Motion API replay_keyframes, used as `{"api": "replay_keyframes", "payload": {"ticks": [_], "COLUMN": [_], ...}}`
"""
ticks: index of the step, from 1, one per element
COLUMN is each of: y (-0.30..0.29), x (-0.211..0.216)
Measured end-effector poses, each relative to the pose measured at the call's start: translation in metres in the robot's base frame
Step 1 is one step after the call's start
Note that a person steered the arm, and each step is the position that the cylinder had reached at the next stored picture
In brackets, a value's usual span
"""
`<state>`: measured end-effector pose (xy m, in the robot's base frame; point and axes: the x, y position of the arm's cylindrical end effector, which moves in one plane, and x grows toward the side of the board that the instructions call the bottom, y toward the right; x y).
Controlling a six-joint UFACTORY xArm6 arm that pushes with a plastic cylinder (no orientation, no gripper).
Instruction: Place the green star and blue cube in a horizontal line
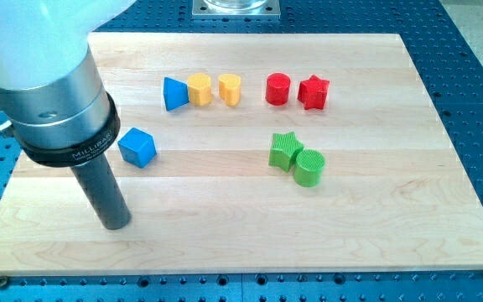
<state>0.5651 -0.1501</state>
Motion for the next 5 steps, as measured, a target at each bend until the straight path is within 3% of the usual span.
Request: {"api": "replay_keyframes", "payload": {"ticks": [3,4,5], "y": [0.042,0.041,0.052], "x": [-0.147,-0.152,-0.129]}}
